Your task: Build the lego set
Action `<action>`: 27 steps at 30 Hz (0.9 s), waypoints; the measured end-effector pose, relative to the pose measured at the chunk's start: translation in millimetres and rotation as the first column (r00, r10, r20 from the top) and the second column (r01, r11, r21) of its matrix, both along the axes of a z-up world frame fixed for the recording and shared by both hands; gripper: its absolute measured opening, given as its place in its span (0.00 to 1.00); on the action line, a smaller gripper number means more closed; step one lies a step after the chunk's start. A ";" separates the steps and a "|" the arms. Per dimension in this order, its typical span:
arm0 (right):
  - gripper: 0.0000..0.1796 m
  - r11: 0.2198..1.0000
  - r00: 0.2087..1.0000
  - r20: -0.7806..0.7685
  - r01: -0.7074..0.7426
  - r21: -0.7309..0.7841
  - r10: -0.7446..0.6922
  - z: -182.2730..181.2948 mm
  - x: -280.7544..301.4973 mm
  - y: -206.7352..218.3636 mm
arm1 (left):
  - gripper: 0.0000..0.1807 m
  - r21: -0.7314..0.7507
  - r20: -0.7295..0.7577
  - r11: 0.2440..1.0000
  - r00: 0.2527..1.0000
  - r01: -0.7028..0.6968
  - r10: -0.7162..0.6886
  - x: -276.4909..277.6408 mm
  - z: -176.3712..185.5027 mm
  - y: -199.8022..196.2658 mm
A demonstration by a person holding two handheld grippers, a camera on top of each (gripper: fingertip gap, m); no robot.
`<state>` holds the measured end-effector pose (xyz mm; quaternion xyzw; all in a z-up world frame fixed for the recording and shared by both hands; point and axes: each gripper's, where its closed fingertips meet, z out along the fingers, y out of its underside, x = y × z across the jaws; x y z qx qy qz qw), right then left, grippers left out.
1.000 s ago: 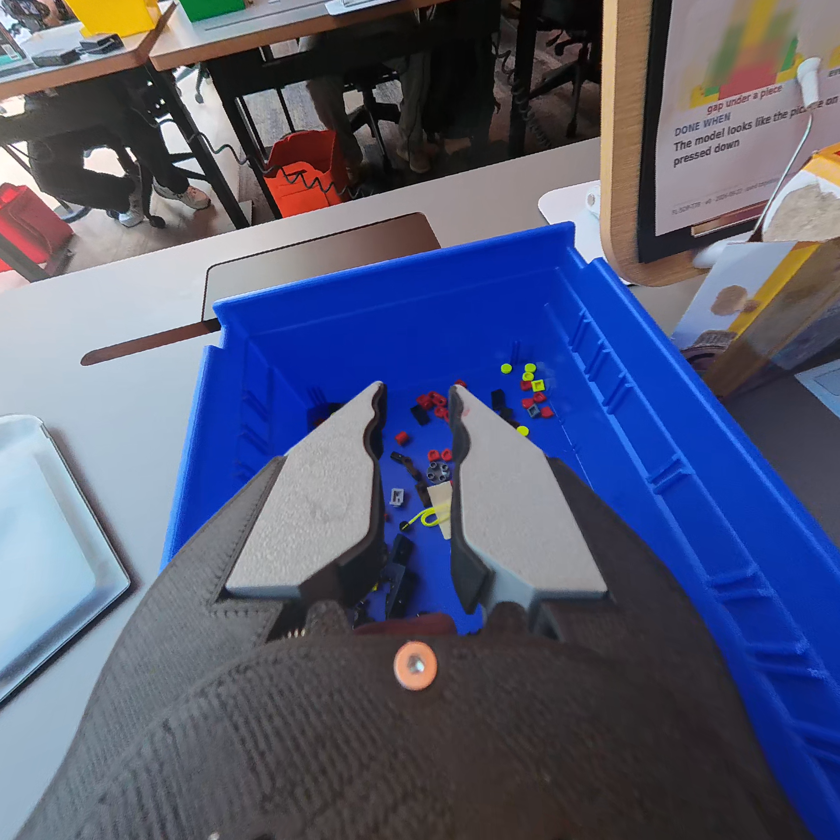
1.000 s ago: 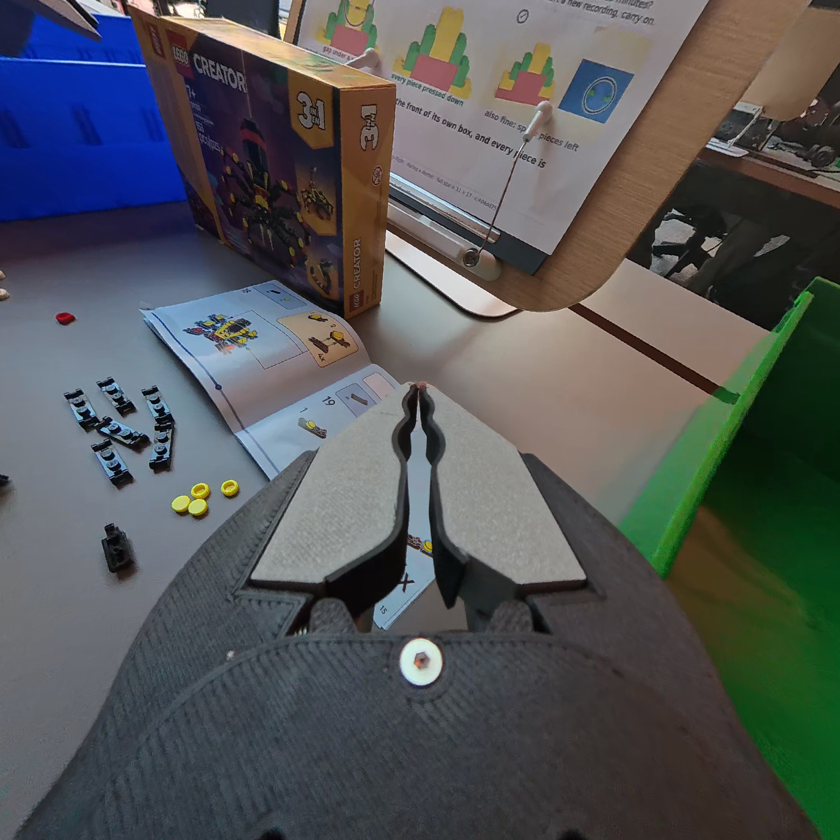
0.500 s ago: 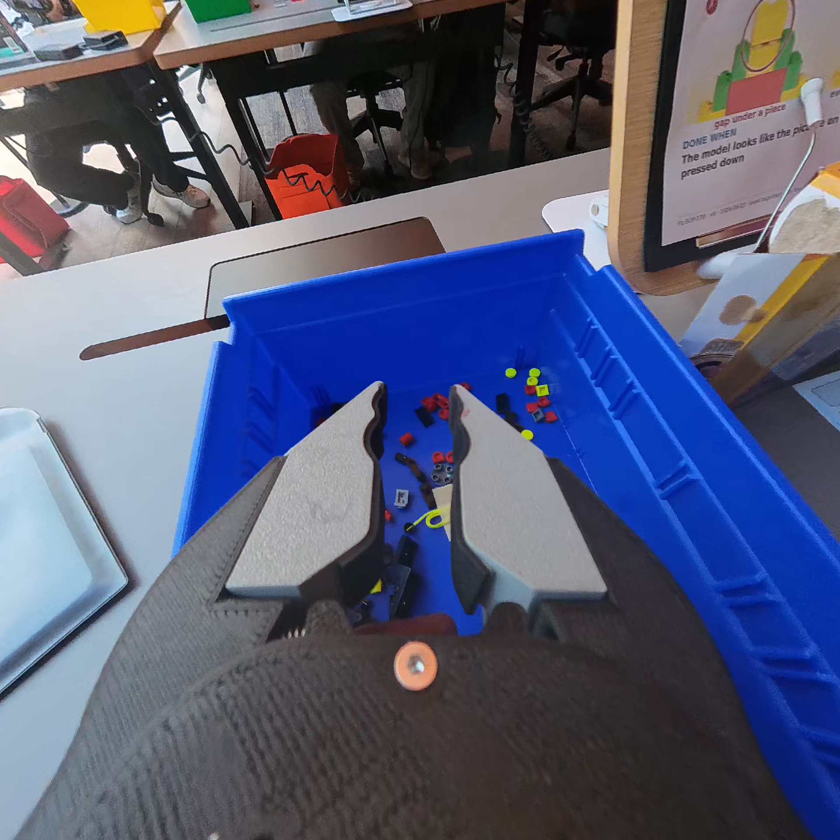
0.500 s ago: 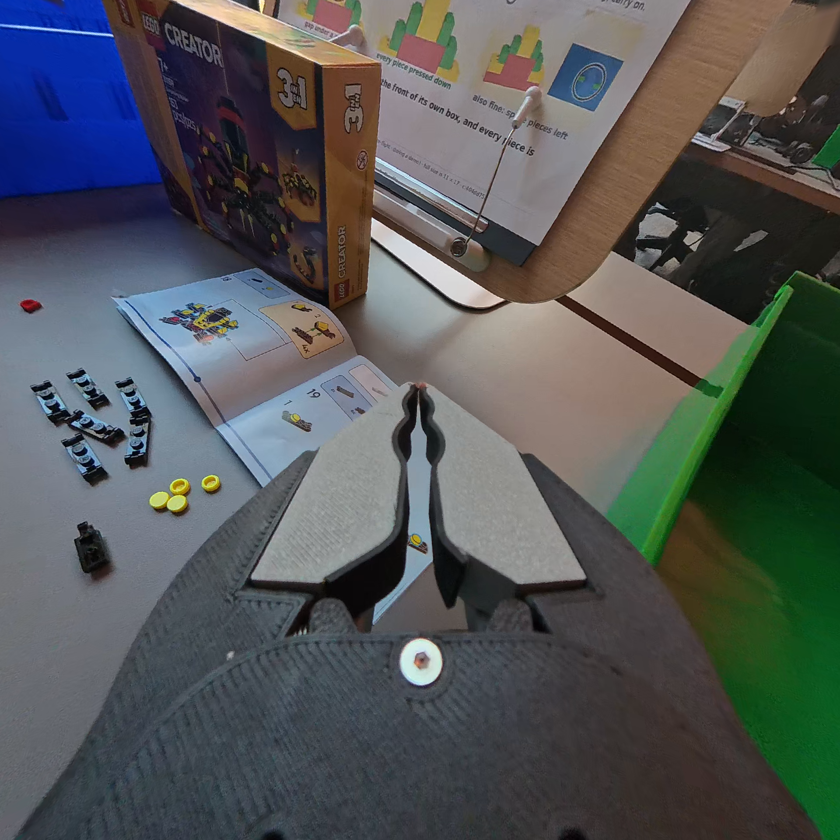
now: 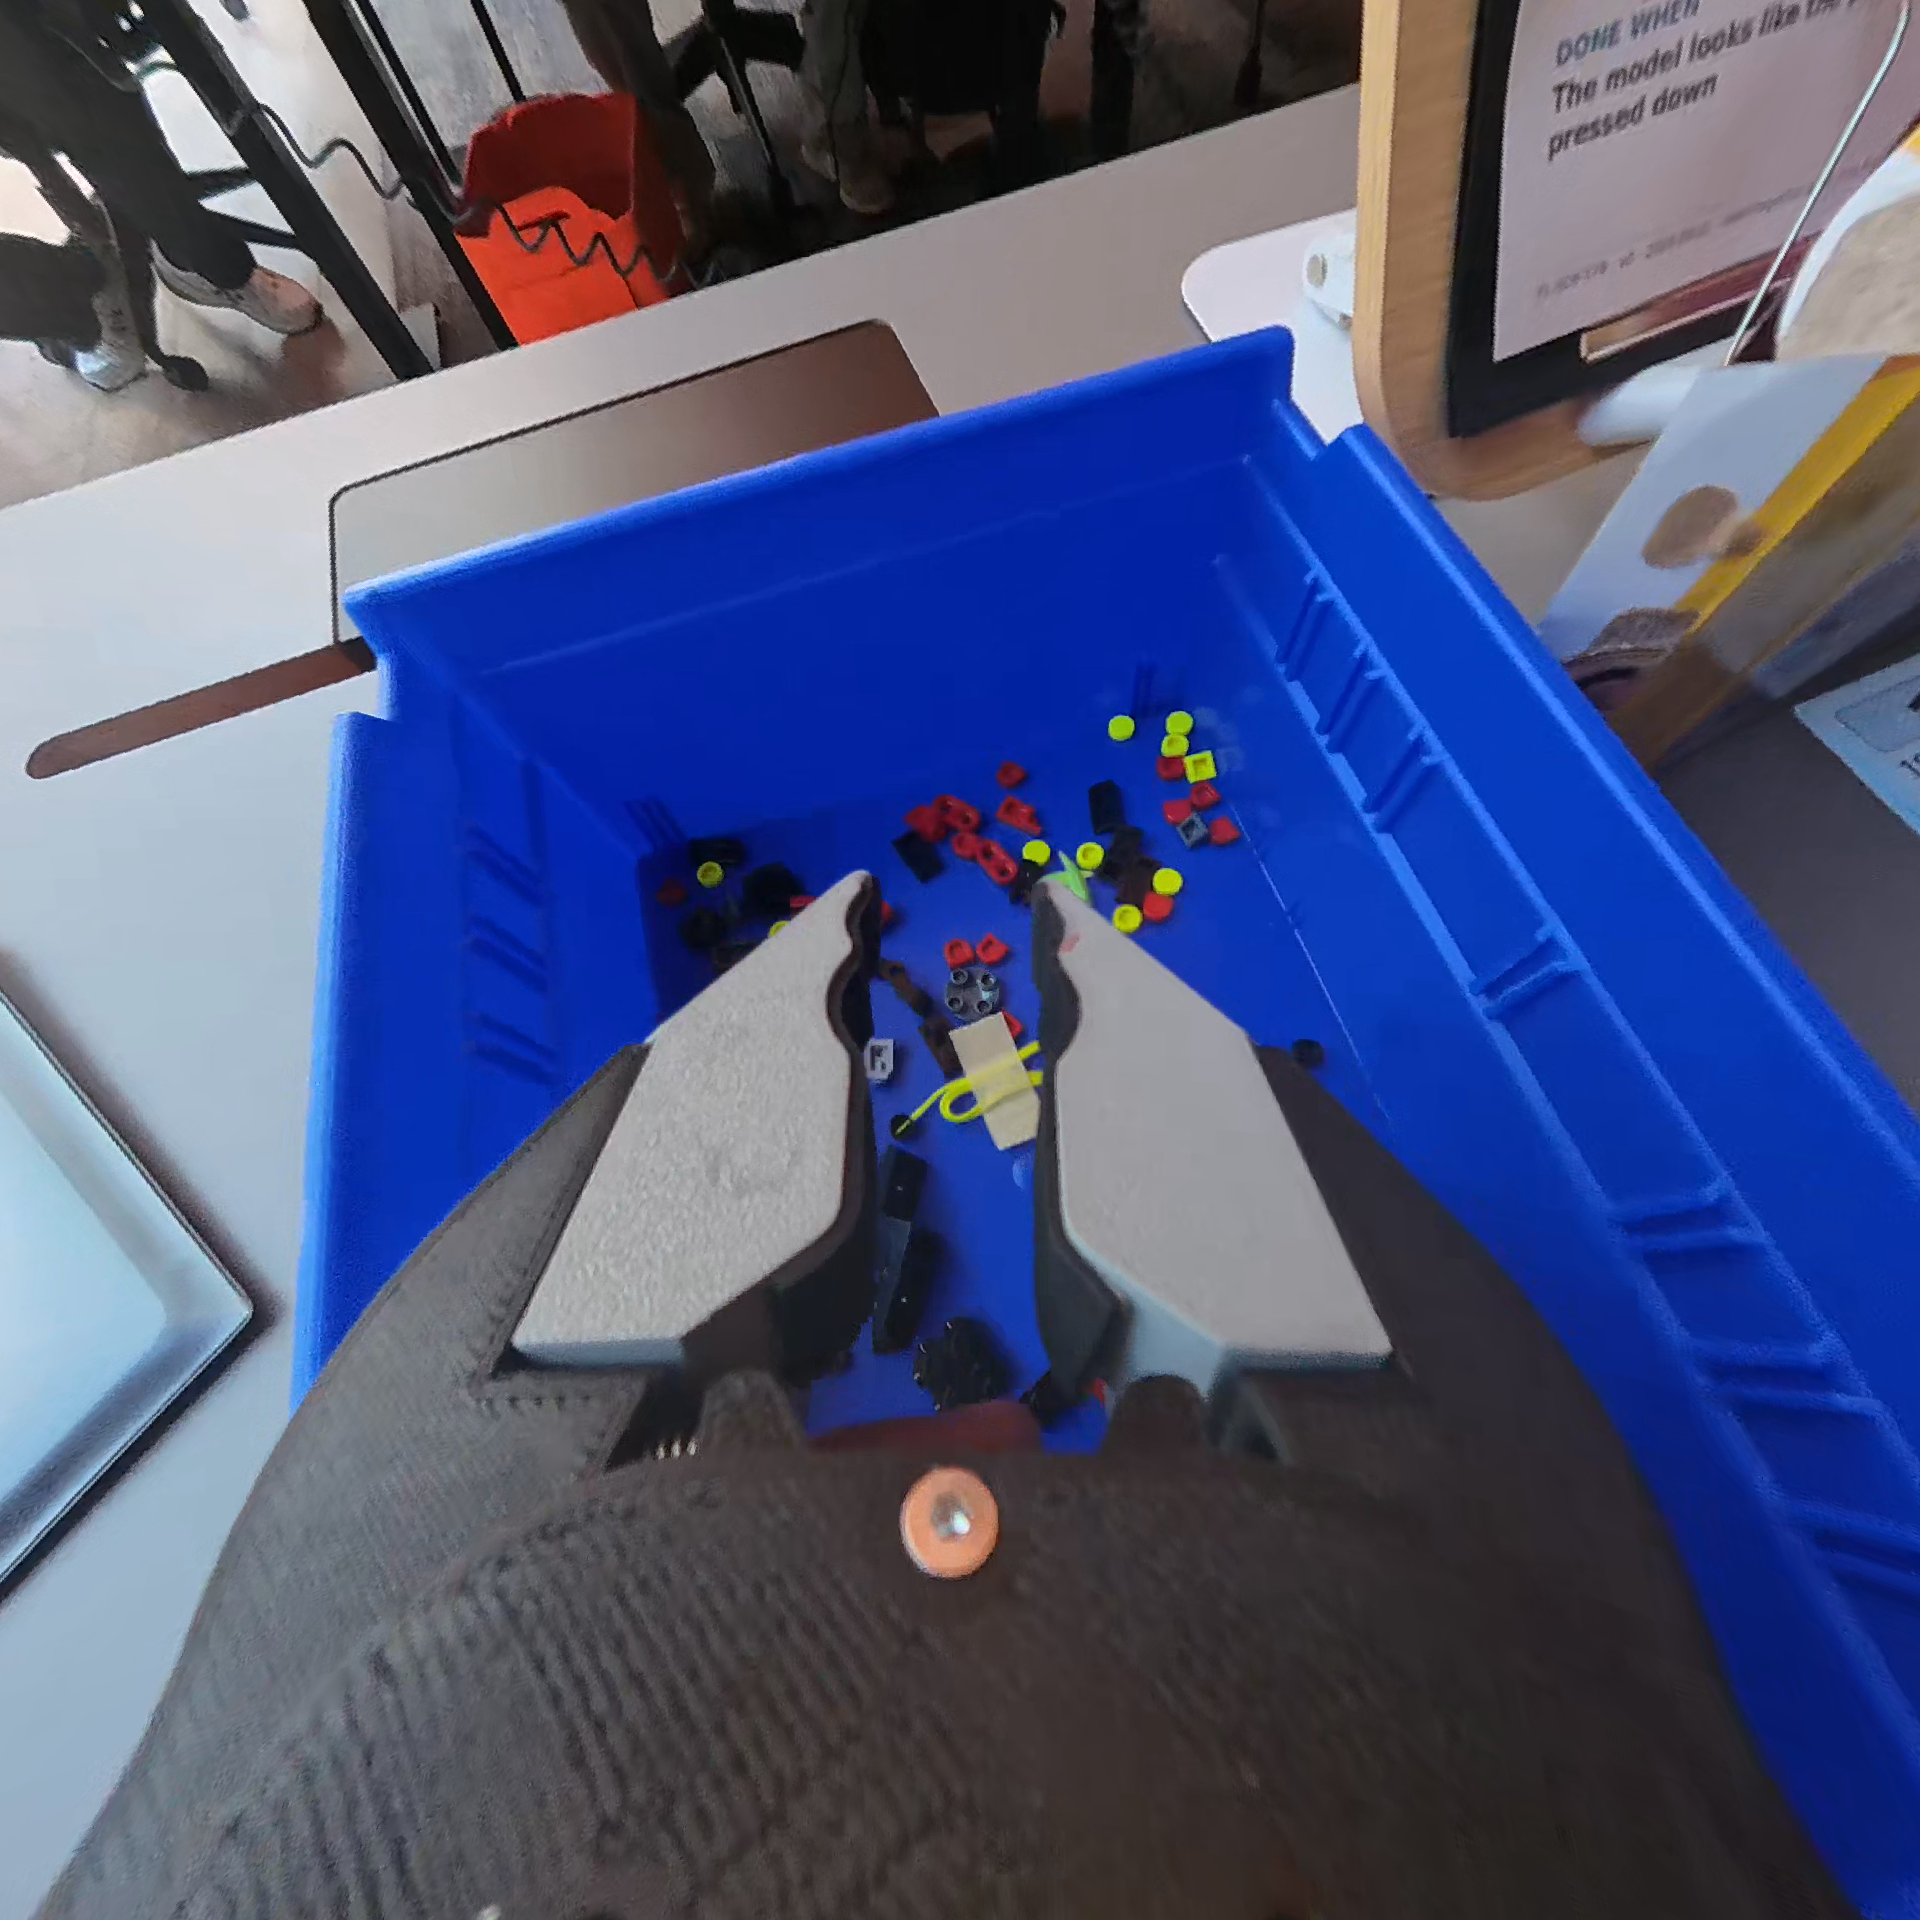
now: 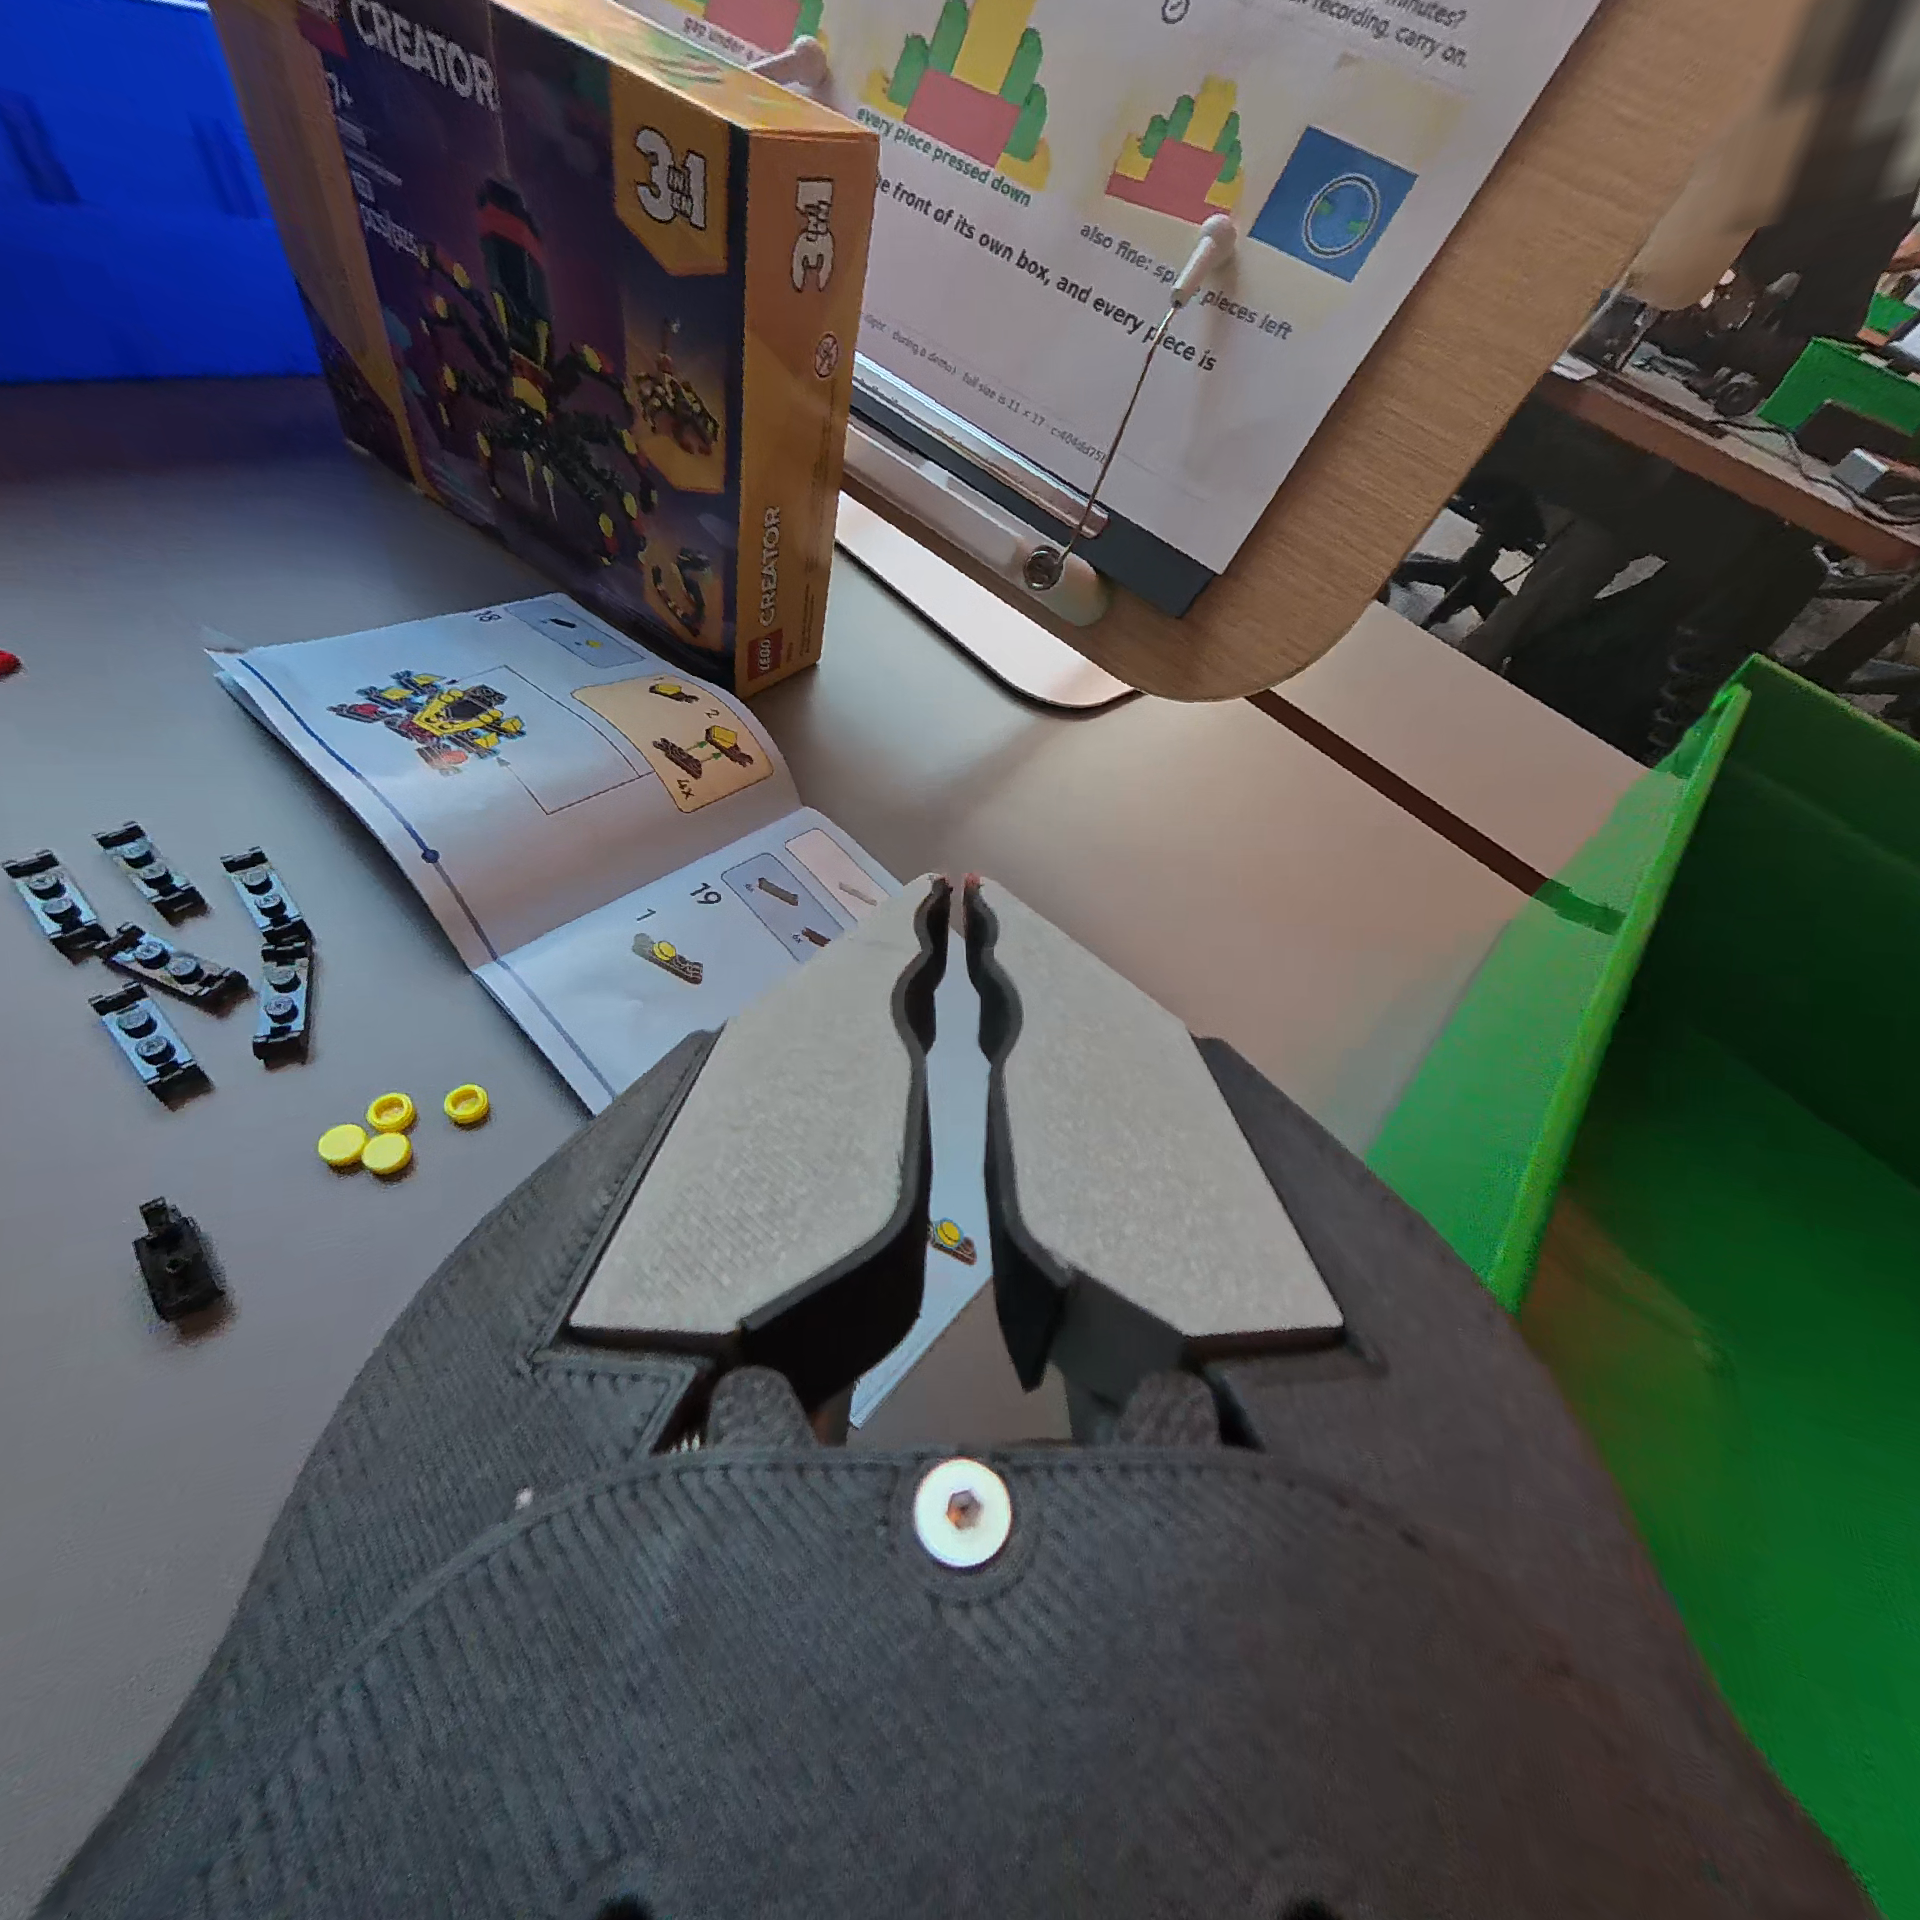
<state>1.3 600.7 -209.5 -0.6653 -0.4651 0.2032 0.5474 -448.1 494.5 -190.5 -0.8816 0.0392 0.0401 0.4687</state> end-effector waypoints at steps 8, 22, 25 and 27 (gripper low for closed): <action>0.00 1.000 1.000 0.014 0.004 -0.003 -0.004 -3.5 1.8 -0.1 | 0.12 -0.035 -0.049 0.999 0.998 -0.033 0.031 -10.6 -7.2 -1.7; 0.00 1.000 1.000 0.023 0.001 -0.015 0.000 -6.8 1.5 0.9 | 0.01 -0.118 -0.030 0.980 0.987 -0.159 0.157 -28.7 -41.2 7.1; 0.00 1.000 1.000 0.021 0.000 -0.018 0.001 -6.6 2.4 2.0 | 0.01 -0.110 -0.007 0.981 0.987 -0.159 0.159 -29.5 -38.9 6.9; 0.00 1.000 1.000 0.020 0.000 -0.018 0.000 -6.5 3.2 2.9 | 0.02 -0.097 -0.014 0.981 0.986 -0.168 0.168 -31.6 -36.3 7.1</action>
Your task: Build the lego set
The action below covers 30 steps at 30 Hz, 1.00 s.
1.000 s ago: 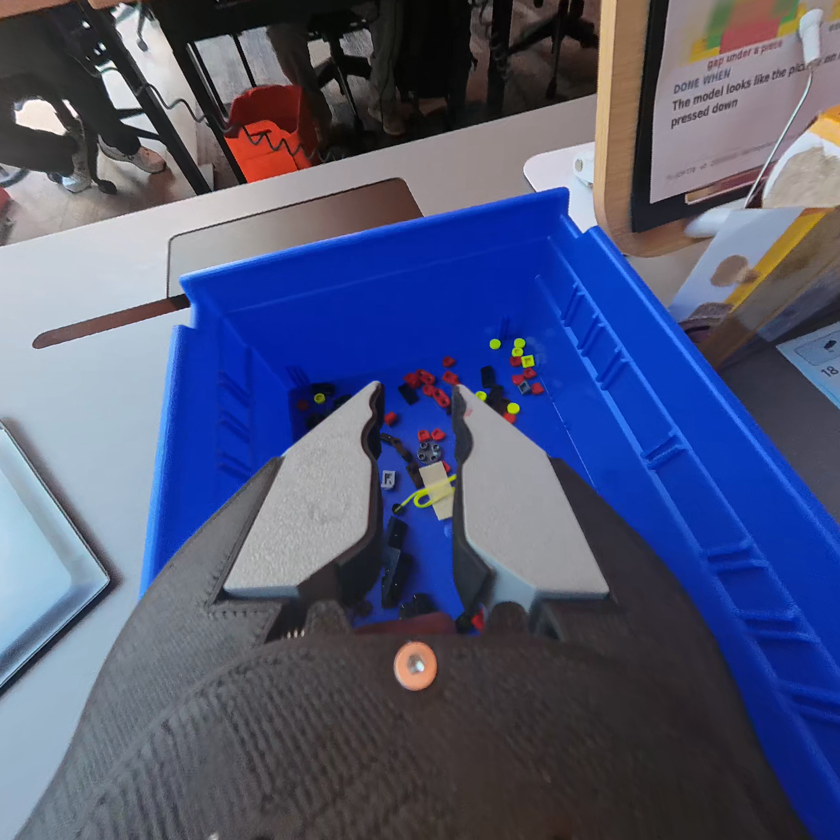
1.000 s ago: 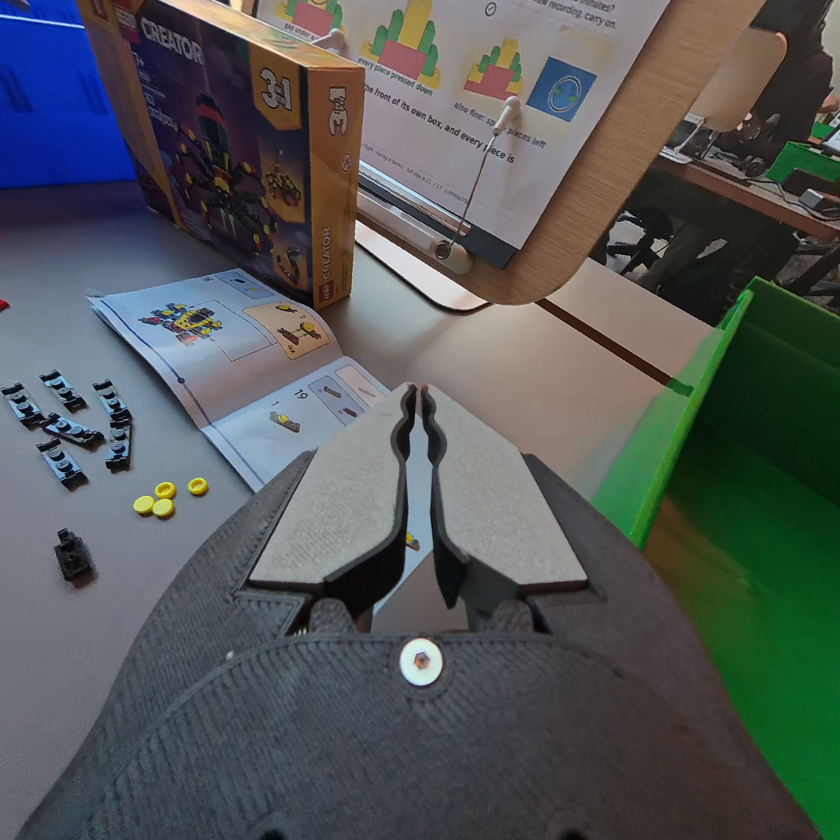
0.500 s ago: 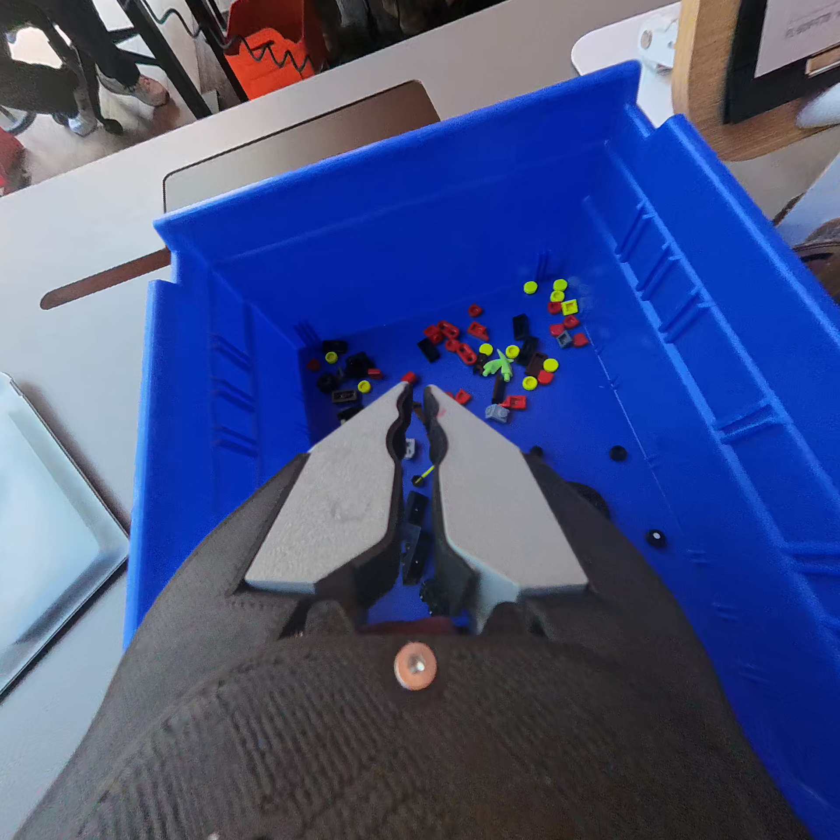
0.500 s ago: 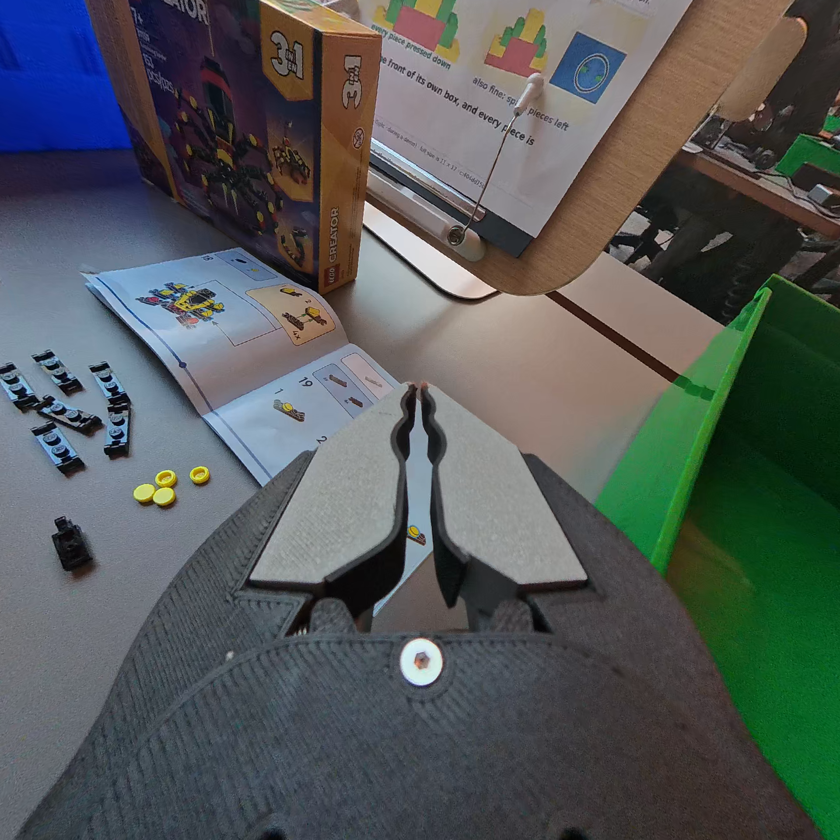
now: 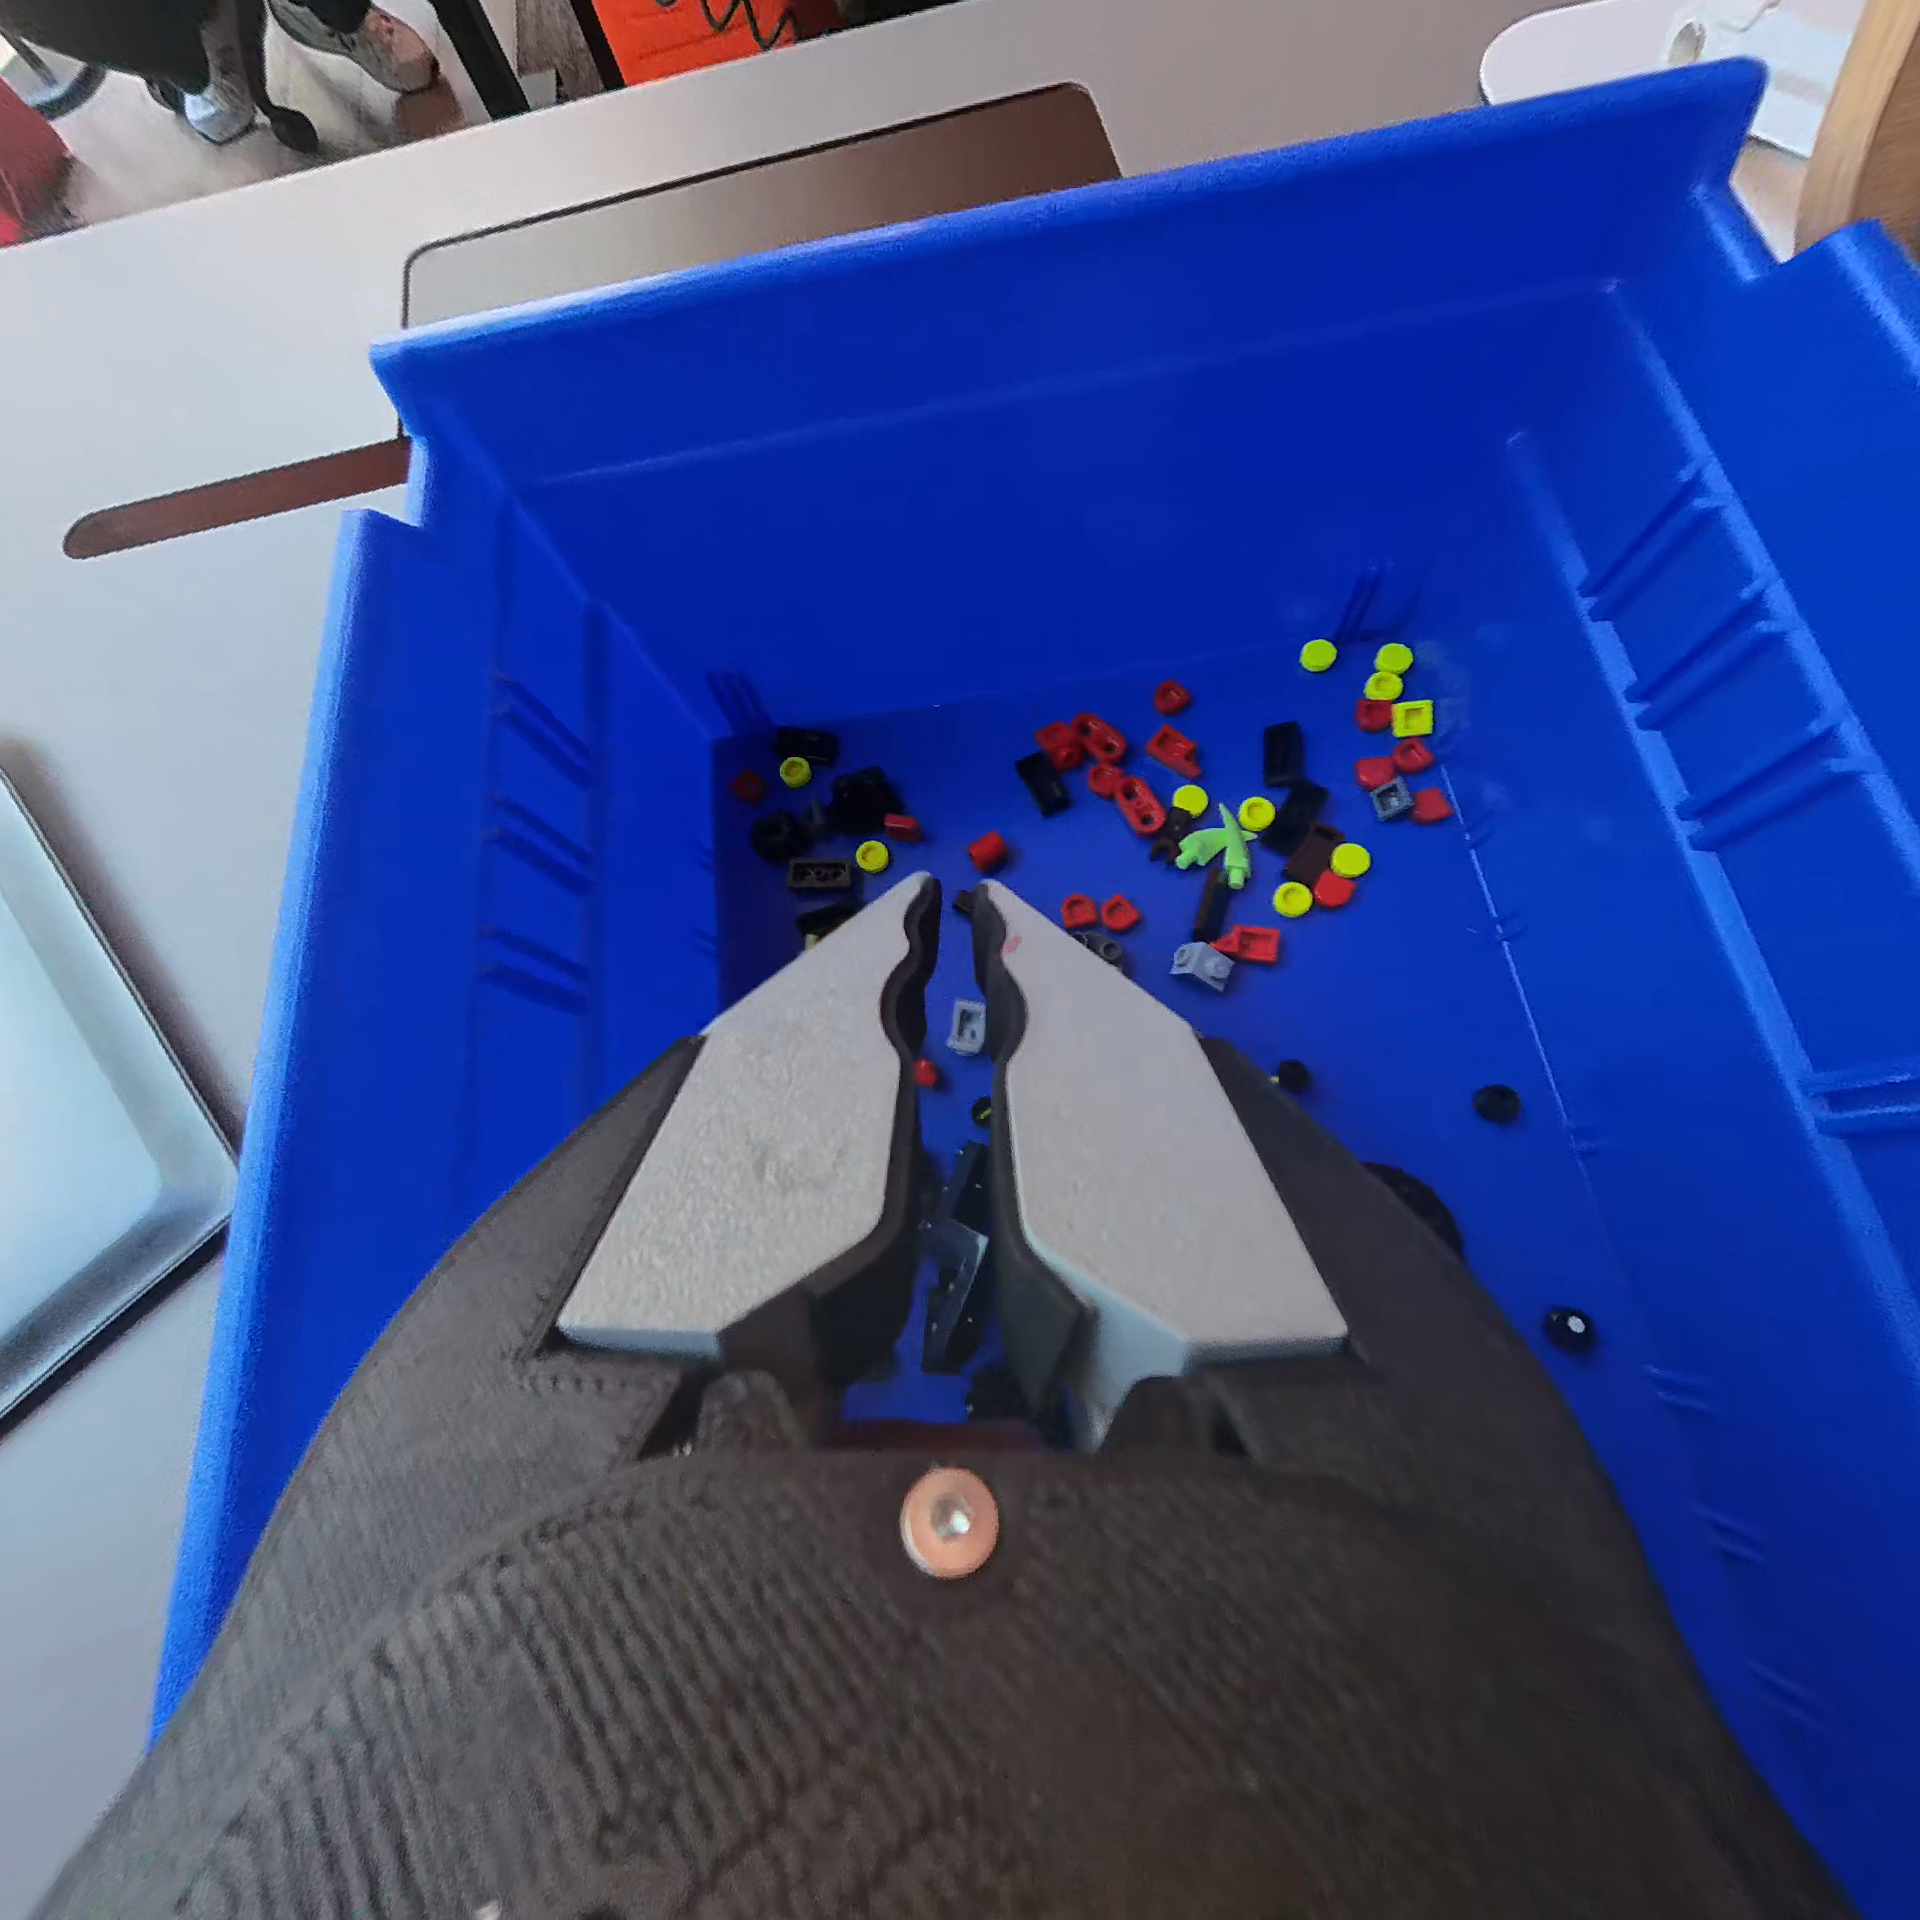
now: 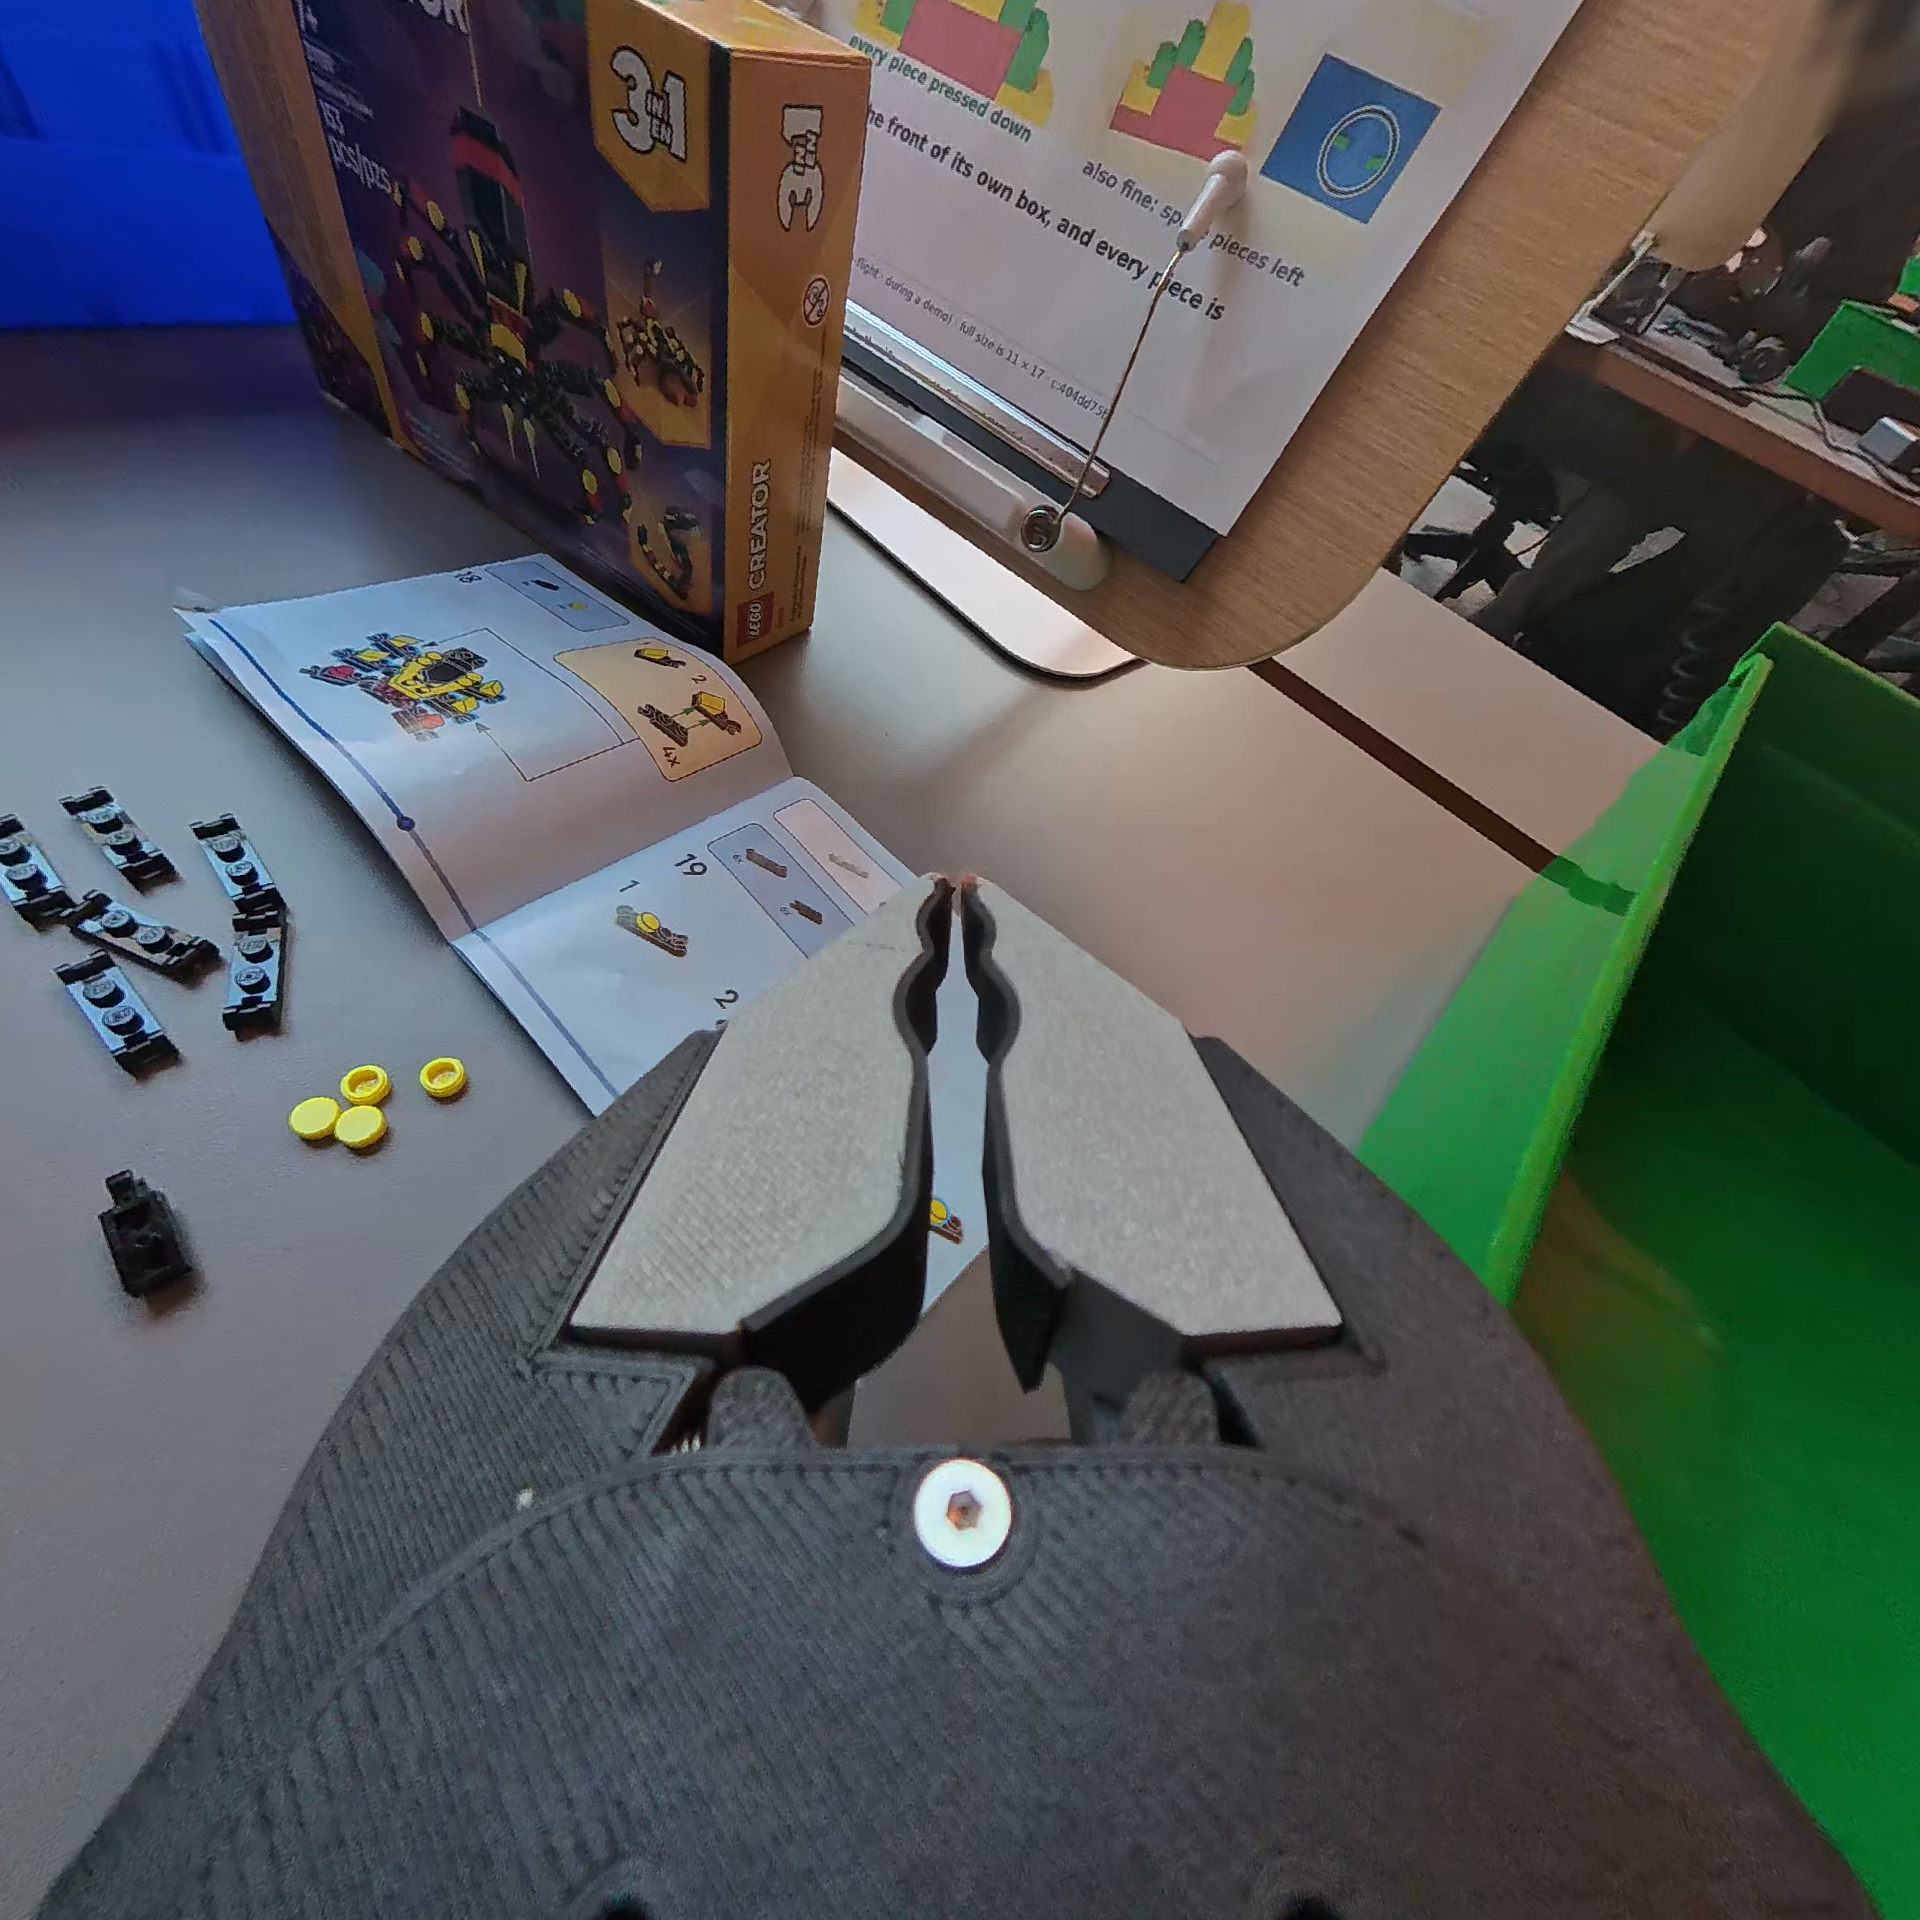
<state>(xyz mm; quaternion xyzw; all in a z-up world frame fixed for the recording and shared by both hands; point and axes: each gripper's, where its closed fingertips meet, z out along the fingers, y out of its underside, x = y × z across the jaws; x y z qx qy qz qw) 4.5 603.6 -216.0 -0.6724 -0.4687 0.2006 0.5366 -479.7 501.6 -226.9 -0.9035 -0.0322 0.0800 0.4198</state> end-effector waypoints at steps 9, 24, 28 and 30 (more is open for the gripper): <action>0.00 1.000 1.000 0.005 0.001 0.000 -0.001 -0.7 1.0 1.0 | 0.05 0.035 -0.052 0.999 0.998 -0.020 0.022 -3.4 7.8 2.2; 0.00 1.000 1.000 0.007 0.014 0.000 -0.014 -1.6 2.6 2.4 | 0.03 -0.011 -0.051 1.000 0.999 0.016 -0.016 2.9 2.8 -1.1; 0.00 1.000 1.000 0.009 0.014 -0.002 -0.014 -2.0 2.6 2.6 | 0.03 0.002 -0.054 1.000 0.998 0.020 -0.020 2.3 8.7 -2.9; 0.00 1.000 1.000 0.013 0.014 0.000 -0.014 -2.3 2.3 2.5 | 0.04 0.003 -0.041 0.999 0.998 0.037 -0.036 4.7 9.2 -3.4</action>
